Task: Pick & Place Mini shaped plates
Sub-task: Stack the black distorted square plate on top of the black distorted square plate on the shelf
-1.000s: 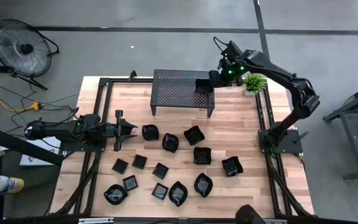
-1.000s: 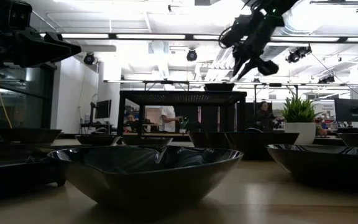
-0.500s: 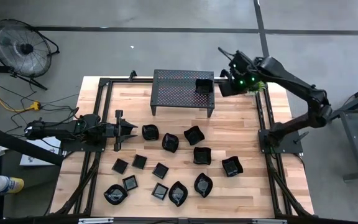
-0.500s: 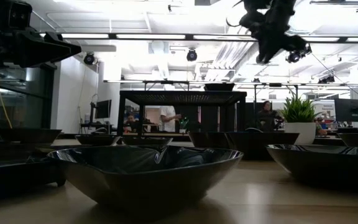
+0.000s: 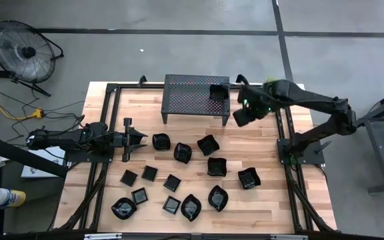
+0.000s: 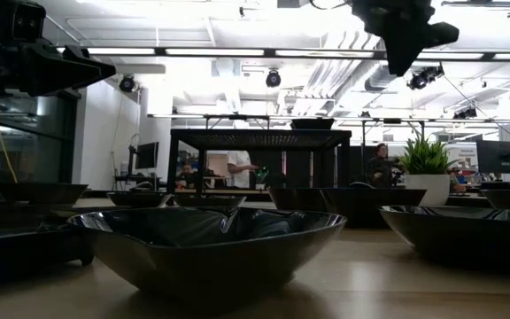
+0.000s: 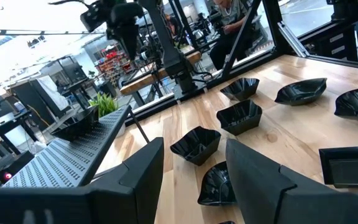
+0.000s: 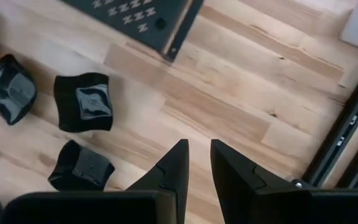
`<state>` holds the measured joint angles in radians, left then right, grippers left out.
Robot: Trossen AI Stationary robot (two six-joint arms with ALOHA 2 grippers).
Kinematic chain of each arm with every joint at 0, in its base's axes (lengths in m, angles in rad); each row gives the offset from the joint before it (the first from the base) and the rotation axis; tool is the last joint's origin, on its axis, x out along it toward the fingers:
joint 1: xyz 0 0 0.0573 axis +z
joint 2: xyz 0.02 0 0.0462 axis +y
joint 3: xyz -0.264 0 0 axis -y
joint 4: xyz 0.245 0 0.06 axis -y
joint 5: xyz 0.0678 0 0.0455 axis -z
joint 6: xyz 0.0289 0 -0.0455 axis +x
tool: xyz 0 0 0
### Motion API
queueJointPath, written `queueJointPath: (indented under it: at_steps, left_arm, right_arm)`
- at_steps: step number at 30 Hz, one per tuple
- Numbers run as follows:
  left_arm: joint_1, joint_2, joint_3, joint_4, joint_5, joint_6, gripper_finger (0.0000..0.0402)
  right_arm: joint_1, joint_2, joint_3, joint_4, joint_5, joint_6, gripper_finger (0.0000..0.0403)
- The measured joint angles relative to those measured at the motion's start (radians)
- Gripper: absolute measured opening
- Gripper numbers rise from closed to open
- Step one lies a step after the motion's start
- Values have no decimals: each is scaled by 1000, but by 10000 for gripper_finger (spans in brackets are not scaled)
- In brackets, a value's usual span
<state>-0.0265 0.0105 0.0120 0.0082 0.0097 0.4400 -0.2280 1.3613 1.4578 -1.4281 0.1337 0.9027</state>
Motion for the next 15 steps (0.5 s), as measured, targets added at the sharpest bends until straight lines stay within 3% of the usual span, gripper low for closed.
queueJointPath:
  at_steps: [15]
  left_arm:
    - [0,0,0,0,0,0,170]
  right_arm:
    - [395,6,0,2,173,280,62]
